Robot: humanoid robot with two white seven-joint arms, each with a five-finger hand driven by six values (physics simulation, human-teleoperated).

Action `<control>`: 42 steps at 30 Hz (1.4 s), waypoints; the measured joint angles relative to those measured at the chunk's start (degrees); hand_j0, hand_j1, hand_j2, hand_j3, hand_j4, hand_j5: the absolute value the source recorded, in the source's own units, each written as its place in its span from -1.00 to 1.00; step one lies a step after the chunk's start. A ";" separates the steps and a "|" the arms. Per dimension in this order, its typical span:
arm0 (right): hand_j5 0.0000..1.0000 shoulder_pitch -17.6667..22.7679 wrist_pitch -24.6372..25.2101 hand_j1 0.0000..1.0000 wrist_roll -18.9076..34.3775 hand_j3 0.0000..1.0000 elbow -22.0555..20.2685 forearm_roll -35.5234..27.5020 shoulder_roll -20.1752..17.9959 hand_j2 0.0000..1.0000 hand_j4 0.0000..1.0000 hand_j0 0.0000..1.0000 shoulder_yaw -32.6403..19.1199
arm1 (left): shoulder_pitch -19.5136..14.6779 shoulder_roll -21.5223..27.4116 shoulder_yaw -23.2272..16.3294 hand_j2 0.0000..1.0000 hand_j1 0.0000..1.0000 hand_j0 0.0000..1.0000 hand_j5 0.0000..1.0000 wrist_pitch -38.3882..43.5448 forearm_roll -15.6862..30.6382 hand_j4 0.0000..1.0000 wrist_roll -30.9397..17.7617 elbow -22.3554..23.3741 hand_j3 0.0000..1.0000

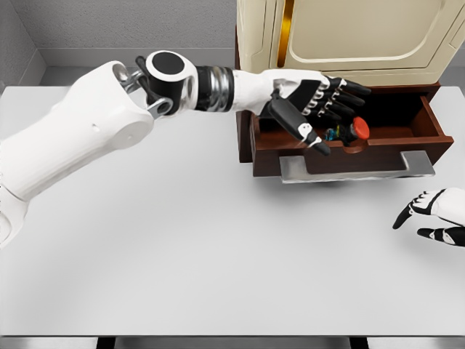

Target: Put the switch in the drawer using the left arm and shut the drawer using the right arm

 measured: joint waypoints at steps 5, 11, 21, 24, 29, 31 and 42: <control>0.17 0.00 0.00 0.17 0.00 0.17 0.02 0.00 -0.04 0.17 0.17 0.17 0.00 | -0.09 -4.85 0.86 1.00 1.00 1.00 1.00 -0.63 -3.09 1.00 -4.24 7.02 1.00; 0.03 -1.84 0.02 0.03 0.00 0.03 0.01 -0.14 0.05 0.03 0.03 0.03 -0.07 | 0.44 11.50 2.52 1.00 1.00 1.00 1.00 -10.79 -3.72 1.00 -7.43 -16.07 1.00; -0.03 -5.27 -1.63 -0.03 1.25 -0.03 0.24 2.52 0.13 -0.03 -0.03 -0.03 0.08 | 0.79 38.83 2.75 1.00 1.00 1.00 1.00 -30.98 -25.15 1.00 -7.91 -24.04 1.00; -0.03 -5.89 -2.25 -0.03 1.87 -0.03 0.36 3.23 0.08 -0.03 -0.03 -0.03 0.15 | 0.88 43.88 2.91 1.00 1.00 1.00 1.00 -41.31 -43.48 1.00 -7.93 -23.12 1.00; 0.02 -1.06 -0.48 0.02 0.45 0.02 0.07 -2.62 -0.23 0.02 0.02 0.02 -0.29 | 3.77 46.91 6.56 1.00 1.00 1.00 1.00 -50.59 -62.98 1.00 -7.95 -21.38 1.00; 0.02 0.79 -0.28 0.02 0.24 0.02 0.01 -3.44 -0.17 0.02 0.02 0.02 -0.75 | 7.55 48.35 8.85 1.00 1.00 1.00 1.00 -51.70 -64.90 1.00 -7.96 -21.30 1.00; 0.00 4.66 0.02 0.00 0.00 0.00 -0.11 -6.84 0.45 0.00 0.00 0.00 -10.09 | 10.72 46.94 14.97 1.00 1.00 1.00 1.00 -52.67 -66.38 1.00 -7.94 -24.43 1.00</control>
